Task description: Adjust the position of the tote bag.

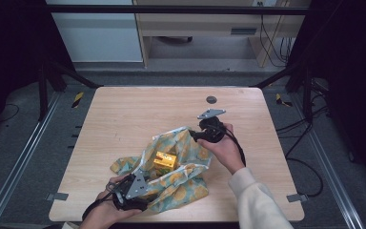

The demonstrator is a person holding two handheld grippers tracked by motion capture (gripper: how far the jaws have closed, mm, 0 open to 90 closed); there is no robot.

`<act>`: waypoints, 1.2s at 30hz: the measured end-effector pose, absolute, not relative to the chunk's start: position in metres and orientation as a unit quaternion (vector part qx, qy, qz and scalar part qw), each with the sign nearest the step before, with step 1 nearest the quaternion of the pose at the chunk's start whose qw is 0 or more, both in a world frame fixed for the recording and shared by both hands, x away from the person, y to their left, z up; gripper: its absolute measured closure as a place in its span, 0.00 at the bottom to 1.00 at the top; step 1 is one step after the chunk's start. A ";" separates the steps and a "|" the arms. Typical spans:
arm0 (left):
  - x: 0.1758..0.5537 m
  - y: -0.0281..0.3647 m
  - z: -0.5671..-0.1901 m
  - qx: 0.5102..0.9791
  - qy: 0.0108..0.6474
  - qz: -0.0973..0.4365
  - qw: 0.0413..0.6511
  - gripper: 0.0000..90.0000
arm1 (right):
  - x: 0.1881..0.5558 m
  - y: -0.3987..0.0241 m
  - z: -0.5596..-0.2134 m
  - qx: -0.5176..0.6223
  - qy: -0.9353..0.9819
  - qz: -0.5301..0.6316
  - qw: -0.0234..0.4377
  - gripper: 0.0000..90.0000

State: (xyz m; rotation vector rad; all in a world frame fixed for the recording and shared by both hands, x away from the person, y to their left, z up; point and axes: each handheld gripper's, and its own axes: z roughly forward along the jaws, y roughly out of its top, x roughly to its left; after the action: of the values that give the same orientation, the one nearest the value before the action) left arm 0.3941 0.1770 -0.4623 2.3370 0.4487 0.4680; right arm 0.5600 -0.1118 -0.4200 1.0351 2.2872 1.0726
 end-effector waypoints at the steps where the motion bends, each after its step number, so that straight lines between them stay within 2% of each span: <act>1: 0.394 0.179 -0.459 0.896 0.180 0.187 0.360 0.34 | 0.554 -0.113 -0.416 0.368 0.819 0.389 0.207 0.39; 5: 0.395 0.179 -0.454 0.882 0.198 0.173 0.391 0.26 | 0.533 -0.120 -0.407 0.355 0.816 0.403 0.214 0.34; 13: 0.395 0.180 -0.441 0.867 0.209 0.157 0.424 0.21 | 0.502 -0.123 -0.416 0.340 0.825 0.409 0.190 0.35; 19: 0.402 0.179 -0.426 0.859 0.214 0.165 0.434 0.18 | 0.488 -0.112 -0.430 0.330 0.836 0.404 0.171 0.35; 23: 0.417 0.187 -0.411 0.850 0.247 0.196 0.421 0.23 | 0.479 -0.104 -0.439 0.322 0.845 0.397 0.158 0.35; 27: 0.444 0.194 -0.405 0.846 0.283 0.242 0.381 0.27 | 0.475 -0.095 -0.443 0.311 0.852 0.395 0.147 0.35; 32: 0.470 0.193 -0.427 0.848 0.314 0.234 0.356 0.28 | 0.467 -0.089 -0.451 0.291 0.866 0.388 0.124 0.33; 36: 0.471 0.192 -0.442 0.856 0.308 0.233 0.344 0.40 | 0.459 -0.087 -0.461 0.281 0.875 0.380 0.110 0.35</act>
State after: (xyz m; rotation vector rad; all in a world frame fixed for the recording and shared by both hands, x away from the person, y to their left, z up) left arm 0.4714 0.1917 -0.4424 2.2235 0.8013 0.6050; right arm 0.4589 -0.0870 -0.4607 0.8243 2.5695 1.1162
